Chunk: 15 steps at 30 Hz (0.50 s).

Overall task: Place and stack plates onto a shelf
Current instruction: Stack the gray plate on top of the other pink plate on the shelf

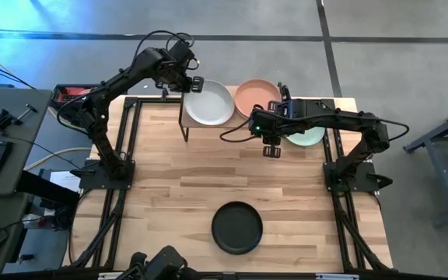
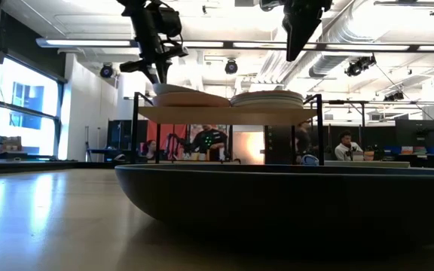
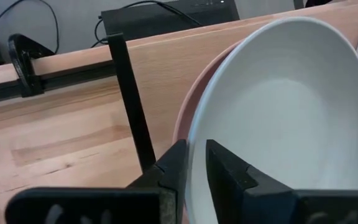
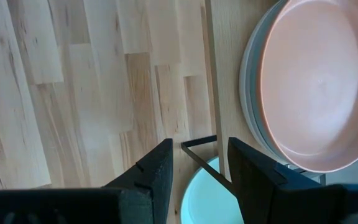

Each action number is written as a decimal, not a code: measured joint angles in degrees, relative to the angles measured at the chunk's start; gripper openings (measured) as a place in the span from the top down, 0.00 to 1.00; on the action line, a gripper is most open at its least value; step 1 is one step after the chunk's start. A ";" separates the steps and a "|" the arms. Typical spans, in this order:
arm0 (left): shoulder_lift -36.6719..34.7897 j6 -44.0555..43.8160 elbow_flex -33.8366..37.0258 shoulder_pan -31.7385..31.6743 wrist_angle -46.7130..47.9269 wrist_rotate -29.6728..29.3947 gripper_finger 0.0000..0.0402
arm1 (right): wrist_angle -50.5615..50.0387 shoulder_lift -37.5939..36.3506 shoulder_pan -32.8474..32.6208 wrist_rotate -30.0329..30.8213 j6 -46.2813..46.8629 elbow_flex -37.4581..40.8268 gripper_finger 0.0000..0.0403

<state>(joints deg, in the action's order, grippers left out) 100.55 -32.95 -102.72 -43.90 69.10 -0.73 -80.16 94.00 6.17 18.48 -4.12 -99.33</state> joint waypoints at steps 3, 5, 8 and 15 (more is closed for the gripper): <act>0.00 0.02 0.00 0.00 0.00 -0.06 0.87 | 0.00 0.00 0.00 -0.01 0.00 0.00 0.68; 0.00 0.03 0.00 0.00 0.00 -0.05 0.88 | 0.00 0.00 0.00 0.00 0.06 0.00 0.68; 0.00 0.02 0.00 0.00 0.02 -0.04 0.88 | -0.03 0.00 0.00 -0.02 0.17 0.00 0.68; 0.00 0.17 0.00 -0.63 0.02 -0.06 0.88 | -0.92 0.00 0.00 -0.10 1.69 0.00 0.68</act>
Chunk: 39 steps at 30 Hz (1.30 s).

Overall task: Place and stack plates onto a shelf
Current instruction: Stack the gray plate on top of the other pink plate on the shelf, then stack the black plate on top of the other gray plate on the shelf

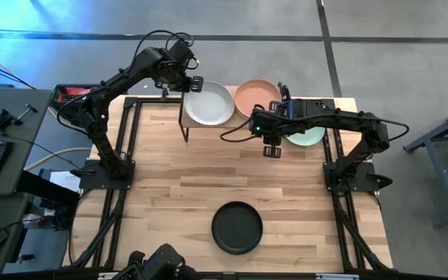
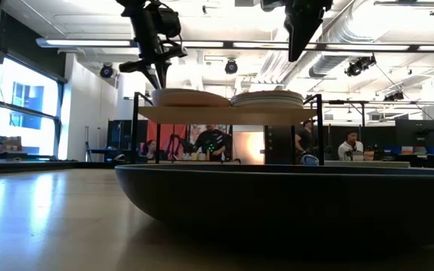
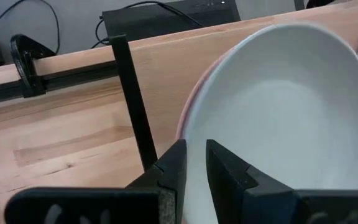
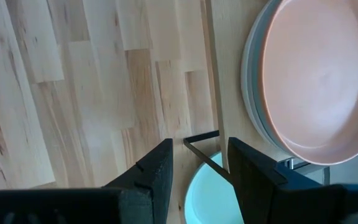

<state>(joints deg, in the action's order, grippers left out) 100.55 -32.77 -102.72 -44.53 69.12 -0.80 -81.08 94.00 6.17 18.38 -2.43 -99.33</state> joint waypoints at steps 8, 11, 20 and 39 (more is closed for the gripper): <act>0.00 0.00 0.00 -1.29 0.00 -0.07 0.88 | -0.13 0.00 0.00 -0.93 0.04 0.00 0.68; 0.00 0.72 0.00 -1.27 0.02 0.66 0.88 | -0.62 0.02 0.01 -0.96 0.54 0.00 0.68; -0.01 5.26 0.00 2.81 2.51 8.45 0.88 | -4.51 0.02 3.99 -8.04 3.15 0.02 0.68; -1.52 6.46 0.02 21.04 11.47 4.59 0.88 | -6.85 0.02 0.82 -19.95 14.77 1.87 0.68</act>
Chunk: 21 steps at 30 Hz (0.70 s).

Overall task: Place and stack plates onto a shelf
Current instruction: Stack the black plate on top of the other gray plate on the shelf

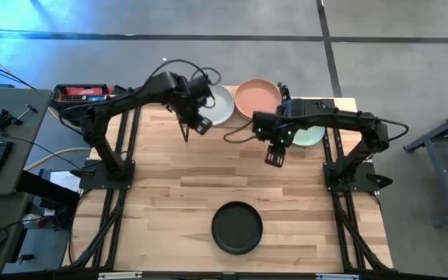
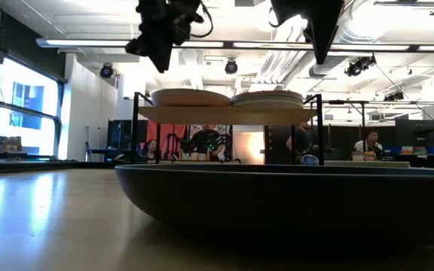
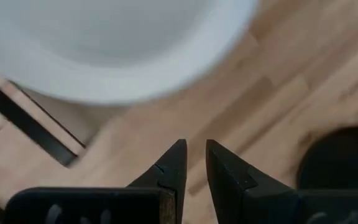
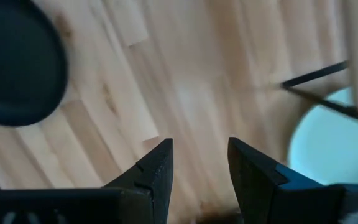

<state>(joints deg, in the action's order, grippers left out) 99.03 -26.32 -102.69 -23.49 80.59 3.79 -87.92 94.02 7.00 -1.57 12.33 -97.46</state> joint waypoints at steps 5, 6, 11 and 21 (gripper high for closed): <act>-0.01 0.45 0.00 6.03 1.96 -1.31 0.88 | 0.99 0.00 -4.87 -0.63 6.73 2.88 0.68; -0.01 0.41 0.00 7.15 2.32 -1.97 0.88 | 1.31 0.00 -5.86 -0.64 8.02 3.50 0.68; -0.01 -0.51 0.00 11.94 3.59 -3.94 0.88 | 4.72 0.00 -10.95 -0.63 14.96 5.82 0.68; -0.01 -5.29 0.00 20.73 5.99 -6.64 0.88 | 12.71 0.00 -20.81 -1.08 26.34 12.26 0.68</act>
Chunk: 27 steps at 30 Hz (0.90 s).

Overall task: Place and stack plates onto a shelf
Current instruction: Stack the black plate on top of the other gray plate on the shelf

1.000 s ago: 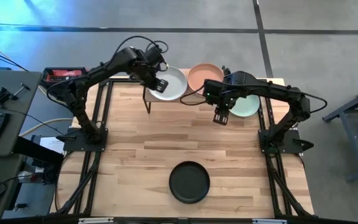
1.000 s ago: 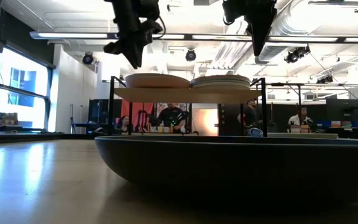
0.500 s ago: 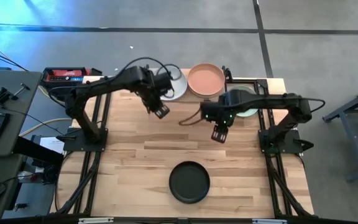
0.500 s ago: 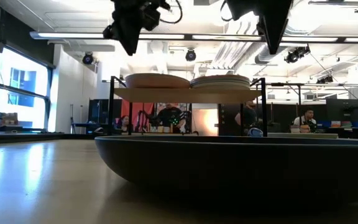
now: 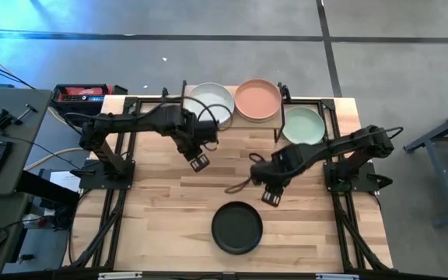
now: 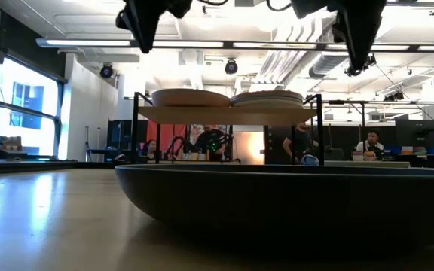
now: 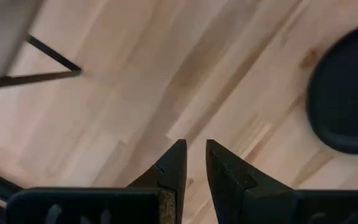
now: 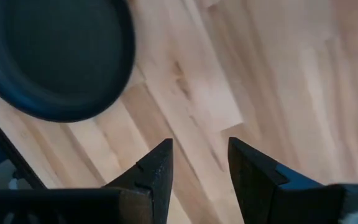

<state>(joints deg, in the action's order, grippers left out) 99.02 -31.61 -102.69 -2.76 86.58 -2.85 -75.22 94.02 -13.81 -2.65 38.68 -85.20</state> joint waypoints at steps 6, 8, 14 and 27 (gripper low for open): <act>0.00 -4.26 0.00 5.16 0.74 0.00 0.88 | 5.44 0.00 -4.50 0.04 5.33 2.56 0.68; 0.00 -6.70 0.00 6.82 0.72 0.00 0.88 | 8.08 -0.02 -5.62 0.08 7.08 3.50 0.68; 0.00 -13.99 0.00 11.27 0.55 -0.29 0.88 | 18.49 -0.02 -8.25 2.59 9.31 7.12 0.68; 0.04 -31.61 3.16 18.46 0.57 -0.52 0.88 | 30.16 -0.02 -11.11 6.36 11.01 16.57 0.68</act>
<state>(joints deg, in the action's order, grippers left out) 99.07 -63.21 -99.54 15.70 87.15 -3.38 -45.06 94.00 -24.93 3.71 49.69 -68.63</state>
